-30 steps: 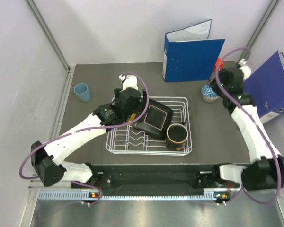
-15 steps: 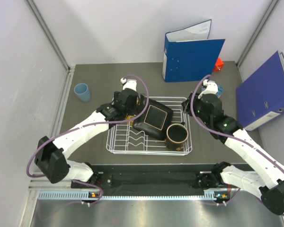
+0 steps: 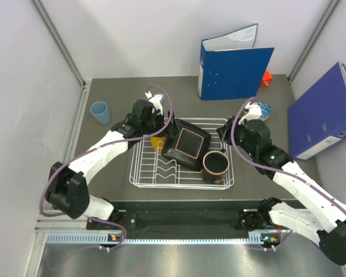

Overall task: Unload the mixed dishes from the dish rack
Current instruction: Pick up the plate from the dish rack.

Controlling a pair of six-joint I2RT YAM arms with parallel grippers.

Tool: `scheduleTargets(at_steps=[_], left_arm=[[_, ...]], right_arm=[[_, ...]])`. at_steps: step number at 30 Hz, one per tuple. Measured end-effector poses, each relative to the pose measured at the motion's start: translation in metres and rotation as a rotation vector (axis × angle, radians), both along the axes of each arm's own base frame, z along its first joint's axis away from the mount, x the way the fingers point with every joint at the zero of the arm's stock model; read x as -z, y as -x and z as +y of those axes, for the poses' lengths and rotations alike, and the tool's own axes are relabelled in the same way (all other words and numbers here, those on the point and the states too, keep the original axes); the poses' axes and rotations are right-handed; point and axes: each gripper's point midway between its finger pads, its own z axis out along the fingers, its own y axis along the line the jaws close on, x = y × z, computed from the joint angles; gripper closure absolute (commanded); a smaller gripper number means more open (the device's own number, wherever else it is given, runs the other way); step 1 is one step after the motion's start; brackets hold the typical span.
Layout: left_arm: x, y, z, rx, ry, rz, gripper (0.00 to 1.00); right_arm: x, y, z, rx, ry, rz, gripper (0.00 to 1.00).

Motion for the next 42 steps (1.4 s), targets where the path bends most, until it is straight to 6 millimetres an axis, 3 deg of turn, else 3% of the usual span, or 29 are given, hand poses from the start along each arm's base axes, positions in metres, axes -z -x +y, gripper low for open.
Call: scheduleTargets(at_steps=[7,17,22,25,37,42], left_arm=[[0.020,0.013,-0.014,0.114,0.054,0.068,0.14],[0.045,0.000,0.000,0.102,0.078,0.154,0.17],[0.044,0.004,-0.005,0.145,0.116,0.174,0.37],[0.044,0.008,-0.009,0.181,0.135,0.181,0.41],[0.030,0.010,-0.019,0.265,0.210,0.145,0.43],[0.031,0.015,-0.025,0.312,0.240,0.160,0.56]], right_arm=[[0.006,0.000,0.006,-0.023,-0.014,0.009,0.55],[0.009,-0.002,0.012,-0.043,-0.029,0.002,0.55],[0.029,-0.001,0.013,-0.049,-0.017,0.041,0.55],[0.035,-0.001,0.014,-0.051,-0.012,0.053,0.55],[0.040,-0.001,0.016,-0.056,-0.012,0.064,0.55],[0.043,-0.003,0.018,-0.063,-0.011,0.072,0.55]])
